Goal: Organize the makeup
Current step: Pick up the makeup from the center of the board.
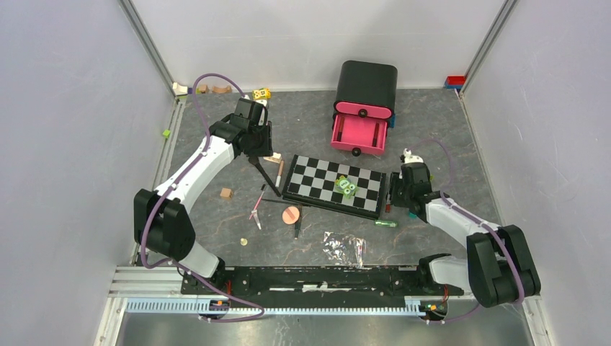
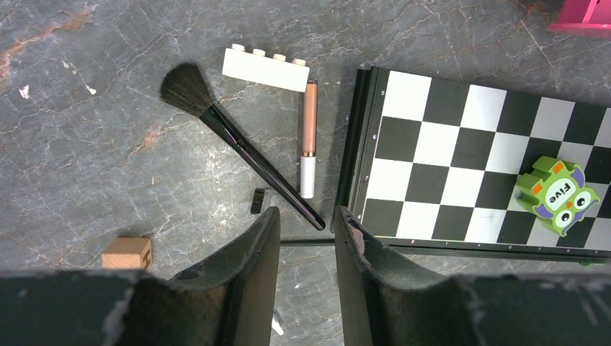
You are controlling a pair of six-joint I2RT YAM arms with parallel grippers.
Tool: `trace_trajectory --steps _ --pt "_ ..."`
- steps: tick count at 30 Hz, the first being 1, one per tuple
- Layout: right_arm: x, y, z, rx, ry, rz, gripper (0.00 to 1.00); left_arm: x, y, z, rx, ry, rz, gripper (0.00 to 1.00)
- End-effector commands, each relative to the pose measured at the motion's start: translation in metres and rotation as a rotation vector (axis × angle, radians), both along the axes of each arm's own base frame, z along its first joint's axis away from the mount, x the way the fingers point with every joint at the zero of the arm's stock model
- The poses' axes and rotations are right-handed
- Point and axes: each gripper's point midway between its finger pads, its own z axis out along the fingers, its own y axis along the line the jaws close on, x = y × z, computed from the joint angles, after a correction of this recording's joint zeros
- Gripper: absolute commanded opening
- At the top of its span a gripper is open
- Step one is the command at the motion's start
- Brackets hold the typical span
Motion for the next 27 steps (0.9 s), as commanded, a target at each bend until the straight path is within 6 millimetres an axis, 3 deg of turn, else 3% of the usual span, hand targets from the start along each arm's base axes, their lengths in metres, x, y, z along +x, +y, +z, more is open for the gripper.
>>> trace_trajectory --steps 1,6,11,15,20,27 --pt "0.0 -0.016 0.0 -0.133 0.022 -0.022 0.42 0.007 0.0 0.01 0.021 -0.045 -0.051 0.4" --pt "0.0 -0.018 0.003 -0.156 0.018 -0.026 0.3 0.006 0.0 0.01 0.021 -0.043 -0.053 0.41" --pt "0.007 -0.006 0.015 -0.099 -0.037 -0.002 0.21 0.006 0.002 0.012 0.026 -0.049 -0.049 0.41" --pt "0.019 -0.003 0.048 -0.043 -0.182 -0.035 0.13 0.006 0.003 0.017 0.028 -0.063 -0.047 0.41" --pt "0.035 -0.008 0.091 -0.062 -0.286 -0.053 0.1 0.007 0.003 0.031 0.027 -0.086 -0.054 0.41" --pt "0.073 0.019 0.134 0.032 -0.372 -0.003 0.08 0.017 0.0 0.052 0.014 -0.137 -0.059 0.43"
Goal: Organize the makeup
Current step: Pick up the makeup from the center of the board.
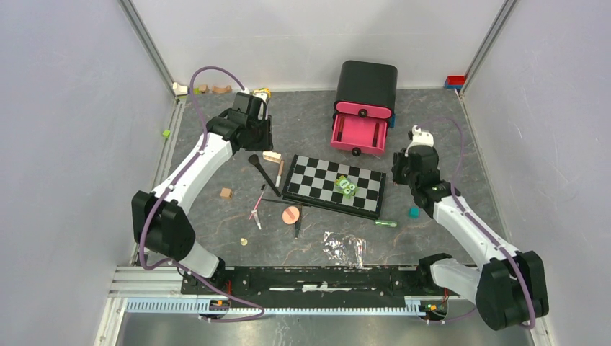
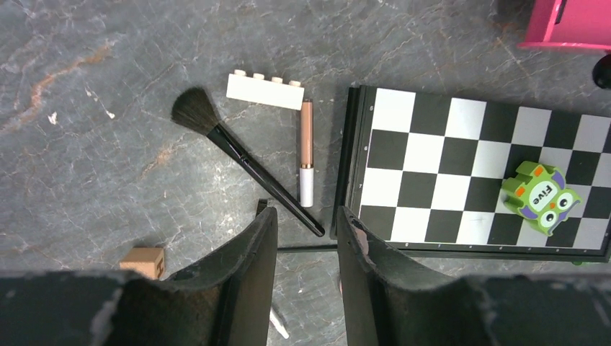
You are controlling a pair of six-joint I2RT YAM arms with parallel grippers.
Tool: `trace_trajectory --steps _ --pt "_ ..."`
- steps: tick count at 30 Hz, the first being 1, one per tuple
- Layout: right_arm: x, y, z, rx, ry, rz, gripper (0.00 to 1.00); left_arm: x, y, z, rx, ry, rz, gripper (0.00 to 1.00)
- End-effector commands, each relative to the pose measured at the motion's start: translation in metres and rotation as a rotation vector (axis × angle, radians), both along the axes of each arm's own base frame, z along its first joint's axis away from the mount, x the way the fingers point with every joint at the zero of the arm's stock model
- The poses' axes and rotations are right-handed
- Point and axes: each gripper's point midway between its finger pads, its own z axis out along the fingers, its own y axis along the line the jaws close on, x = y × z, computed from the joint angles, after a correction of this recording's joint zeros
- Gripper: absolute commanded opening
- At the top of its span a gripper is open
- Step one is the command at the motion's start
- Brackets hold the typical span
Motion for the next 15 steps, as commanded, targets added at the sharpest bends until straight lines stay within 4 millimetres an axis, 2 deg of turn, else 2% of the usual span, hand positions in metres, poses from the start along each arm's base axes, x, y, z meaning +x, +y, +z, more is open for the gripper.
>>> trace_trajectory --steps 1,4,10,15 --pt "0.039 0.025 0.049 0.089 -0.127 0.054 0.08 0.012 0.001 0.034 0.008 -0.104 -0.031 0.43" --pt "0.059 0.042 0.066 0.145 -0.151 0.095 0.08 0.012 0.003 0.027 0.019 -0.098 -0.024 0.43" --pt "0.098 0.059 0.085 0.212 -0.185 0.094 0.07 0.009 -0.001 0.025 -0.011 -0.099 -0.029 0.43" --pt "0.125 0.069 0.084 0.251 -0.17 0.079 0.08 0.007 -0.001 0.03 -0.024 -0.11 -0.026 0.43"
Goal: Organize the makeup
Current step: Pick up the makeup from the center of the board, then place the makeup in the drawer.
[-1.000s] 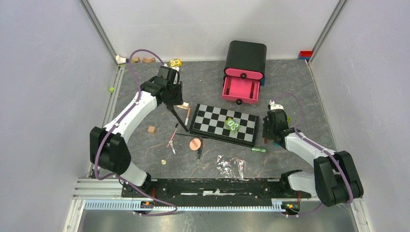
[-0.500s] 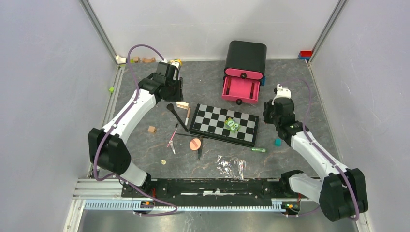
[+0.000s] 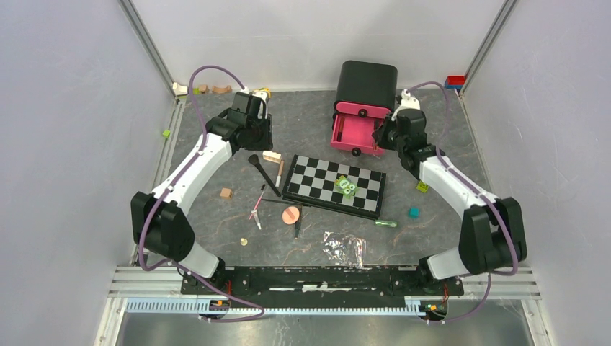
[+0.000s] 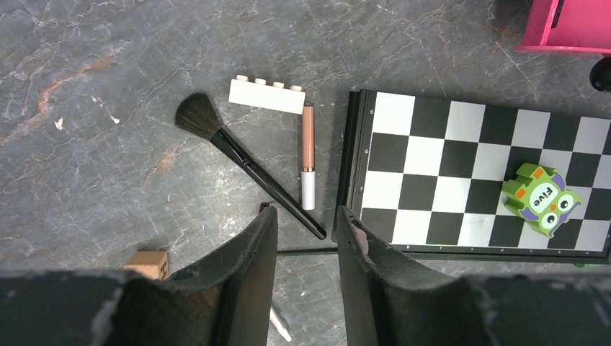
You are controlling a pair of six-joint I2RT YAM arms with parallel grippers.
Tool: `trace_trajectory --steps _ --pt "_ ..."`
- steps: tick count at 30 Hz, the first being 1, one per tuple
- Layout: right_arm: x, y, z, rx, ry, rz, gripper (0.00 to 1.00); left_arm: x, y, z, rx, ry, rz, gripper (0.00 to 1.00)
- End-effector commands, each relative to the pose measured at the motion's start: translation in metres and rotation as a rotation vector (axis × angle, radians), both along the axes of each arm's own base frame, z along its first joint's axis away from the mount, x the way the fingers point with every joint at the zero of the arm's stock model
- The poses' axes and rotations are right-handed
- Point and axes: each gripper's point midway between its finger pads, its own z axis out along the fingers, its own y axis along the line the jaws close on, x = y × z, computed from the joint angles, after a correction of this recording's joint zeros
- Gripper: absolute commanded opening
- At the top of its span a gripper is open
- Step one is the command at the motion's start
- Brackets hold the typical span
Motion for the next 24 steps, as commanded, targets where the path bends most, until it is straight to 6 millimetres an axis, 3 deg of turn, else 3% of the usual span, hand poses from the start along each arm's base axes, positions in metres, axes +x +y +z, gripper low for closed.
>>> trace_trajectory --steps 1,11,24 --pt "0.032 0.015 0.026 0.079 -0.068 -0.011 0.08 0.001 -0.002 0.024 -0.033 -0.081 -0.024 0.43" --pt "0.061 0.033 0.016 0.177 0.012 -0.015 0.06 0.0 -0.007 0.028 -0.063 -0.091 -0.037 0.43" --pt "0.054 0.015 -0.017 0.265 0.153 -0.092 0.06 0.0 -0.007 0.03 -0.064 -0.094 -0.036 0.43"
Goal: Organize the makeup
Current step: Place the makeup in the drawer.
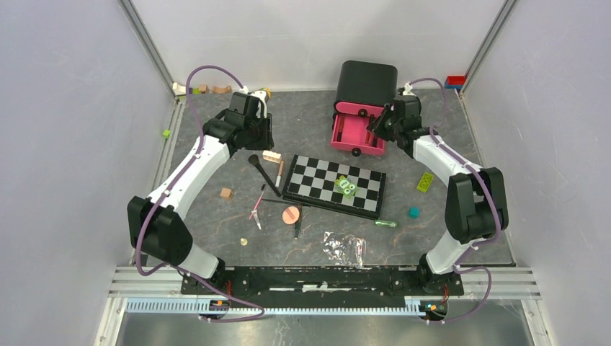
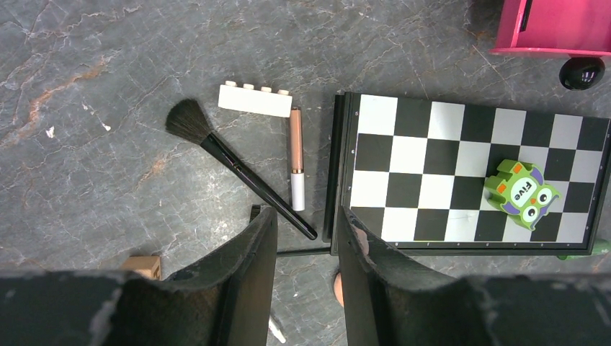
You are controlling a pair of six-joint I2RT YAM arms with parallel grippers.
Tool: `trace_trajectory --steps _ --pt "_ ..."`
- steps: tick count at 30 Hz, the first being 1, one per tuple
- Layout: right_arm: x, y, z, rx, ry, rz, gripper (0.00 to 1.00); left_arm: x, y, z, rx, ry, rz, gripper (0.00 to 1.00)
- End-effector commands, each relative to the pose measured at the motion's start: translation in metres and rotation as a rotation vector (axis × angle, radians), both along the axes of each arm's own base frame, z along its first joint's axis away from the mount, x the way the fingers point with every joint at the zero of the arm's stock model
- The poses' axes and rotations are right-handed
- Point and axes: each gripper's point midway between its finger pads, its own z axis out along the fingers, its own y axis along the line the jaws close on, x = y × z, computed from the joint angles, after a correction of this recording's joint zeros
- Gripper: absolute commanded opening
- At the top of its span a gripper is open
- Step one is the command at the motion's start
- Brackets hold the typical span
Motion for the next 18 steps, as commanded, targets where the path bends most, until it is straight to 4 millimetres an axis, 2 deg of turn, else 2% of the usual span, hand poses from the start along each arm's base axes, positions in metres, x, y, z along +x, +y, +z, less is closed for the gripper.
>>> trace_trajectory --steps 1,11,18 --pt "0.002 0.001 0.002 0.055 -0.001 -0.011 0.06 0.003 -0.002 0.02 -0.029 -0.069 -0.015 0.43" --pt "0.008 -0.007 -0.019 0.073 0.044 -0.012 0.06 0.002 -0.006 0.016 -0.042 -0.052 -0.032 0.43" --pt "0.012 -0.017 -0.024 0.077 0.046 -0.031 0.06 0.002 -0.009 0.014 -0.051 -0.041 -0.04 0.43"
